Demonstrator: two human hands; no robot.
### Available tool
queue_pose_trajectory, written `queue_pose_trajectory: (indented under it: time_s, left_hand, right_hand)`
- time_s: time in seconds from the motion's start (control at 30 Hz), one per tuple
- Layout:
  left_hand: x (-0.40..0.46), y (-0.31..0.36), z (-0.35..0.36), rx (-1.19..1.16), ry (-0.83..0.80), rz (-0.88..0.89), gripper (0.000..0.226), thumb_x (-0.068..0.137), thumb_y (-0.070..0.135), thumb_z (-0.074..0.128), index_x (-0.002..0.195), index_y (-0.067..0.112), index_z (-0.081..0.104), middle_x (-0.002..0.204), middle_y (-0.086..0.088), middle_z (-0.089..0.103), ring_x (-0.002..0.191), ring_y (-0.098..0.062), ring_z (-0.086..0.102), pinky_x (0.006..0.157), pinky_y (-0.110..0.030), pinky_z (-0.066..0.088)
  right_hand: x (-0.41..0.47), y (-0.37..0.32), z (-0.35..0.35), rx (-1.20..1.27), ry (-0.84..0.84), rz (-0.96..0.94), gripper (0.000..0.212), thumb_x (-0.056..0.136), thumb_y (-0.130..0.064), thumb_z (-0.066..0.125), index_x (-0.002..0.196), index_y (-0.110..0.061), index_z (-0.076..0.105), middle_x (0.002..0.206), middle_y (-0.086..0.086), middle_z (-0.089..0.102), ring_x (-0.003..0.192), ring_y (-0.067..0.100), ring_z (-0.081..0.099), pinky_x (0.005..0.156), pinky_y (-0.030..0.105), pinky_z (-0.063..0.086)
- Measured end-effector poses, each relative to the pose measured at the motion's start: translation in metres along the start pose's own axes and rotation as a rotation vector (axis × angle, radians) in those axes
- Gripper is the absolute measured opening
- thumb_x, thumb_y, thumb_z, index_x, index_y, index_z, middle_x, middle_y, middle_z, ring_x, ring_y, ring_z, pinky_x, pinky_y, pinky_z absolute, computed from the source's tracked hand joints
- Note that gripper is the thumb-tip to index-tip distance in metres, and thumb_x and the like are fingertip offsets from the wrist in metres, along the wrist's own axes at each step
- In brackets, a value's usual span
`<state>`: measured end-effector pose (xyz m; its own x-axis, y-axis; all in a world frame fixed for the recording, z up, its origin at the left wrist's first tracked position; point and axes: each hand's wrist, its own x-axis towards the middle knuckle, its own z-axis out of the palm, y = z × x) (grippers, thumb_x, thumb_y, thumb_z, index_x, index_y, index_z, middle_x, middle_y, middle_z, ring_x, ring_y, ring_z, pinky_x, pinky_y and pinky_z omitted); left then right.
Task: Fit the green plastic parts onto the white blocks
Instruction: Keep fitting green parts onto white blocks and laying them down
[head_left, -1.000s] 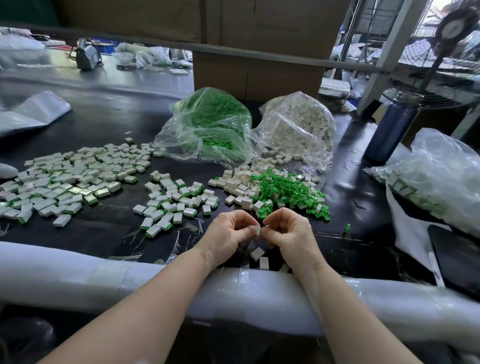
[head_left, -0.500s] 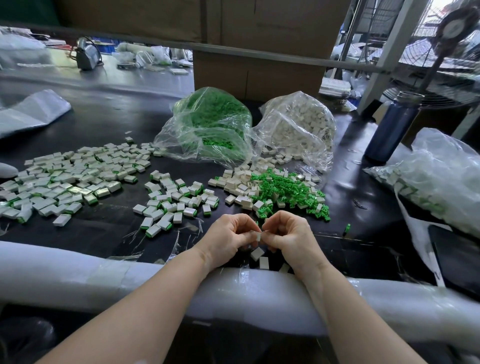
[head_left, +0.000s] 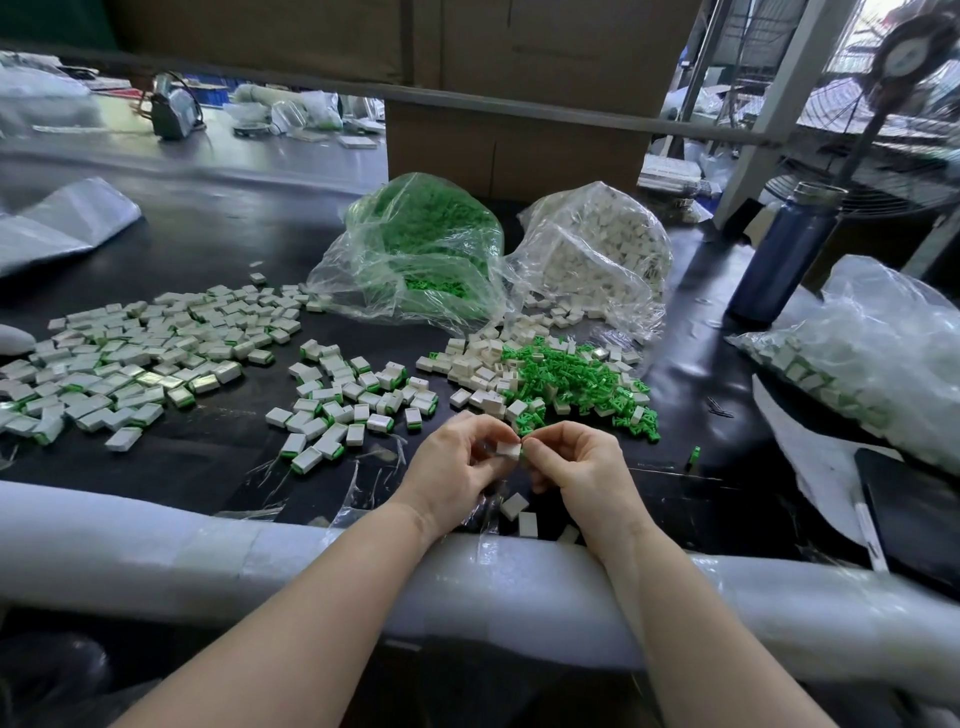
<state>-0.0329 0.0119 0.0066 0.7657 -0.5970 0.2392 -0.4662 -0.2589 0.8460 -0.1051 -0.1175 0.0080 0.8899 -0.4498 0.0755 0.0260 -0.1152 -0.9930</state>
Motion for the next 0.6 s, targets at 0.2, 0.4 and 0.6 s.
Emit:
queue_pose_trajectory:
  time_s: [0.2, 0.4, 0.6]
  left_hand:
    - [0.0018, -0.0016, -0.0015, -0.102, -0.030, -0.093, 0.009, 0.089, 0.017, 0.061, 0.093, 0.016, 0.069, 0.085, -0.003, 0.070, 0.082, -0.017, 0.066, 0.081, -0.031, 0.053]
    - [0.0023, -0.0040, -0.0007, -0.060, -0.092, -0.141, 0.013, 0.090, 0.019, 0.059, 0.097, 0.012, 0.069, 0.084, -0.005, 0.069, 0.083, -0.021, 0.063, 0.087, -0.043, 0.051]
    - [0.0006, -0.0036, -0.0007, 0.027, -0.098, -0.131, 0.016, 0.090, 0.019, 0.060, 0.100, 0.012, 0.070, 0.086, -0.004, 0.070, 0.082, -0.015, 0.063, 0.086, -0.033, 0.051]
  right_hand:
    - [-0.0014, -0.0012, -0.0007, 0.007, 0.007, 0.010, 0.008, 0.085, -0.005, 0.065, 0.077, -0.006, 0.067, 0.062, 0.007, 0.065, 0.051, 0.008, 0.058, 0.050, 0.020, 0.051]
    - [-0.0020, -0.0025, 0.0026, -0.048, -0.010, 0.029, 0.014, 0.087, -0.002, 0.061, 0.074, -0.003, 0.062, 0.048, -0.003, 0.061, 0.044, 0.003, 0.054, 0.046, 0.016, 0.048]
    - [-0.0018, -0.0024, 0.0031, -0.138, -0.046, 0.061, 0.017, 0.088, -0.004, 0.061, 0.072, -0.008, 0.063, 0.053, -0.001, 0.058, 0.045, 0.004, 0.051, 0.048, 0.017, 0.046]
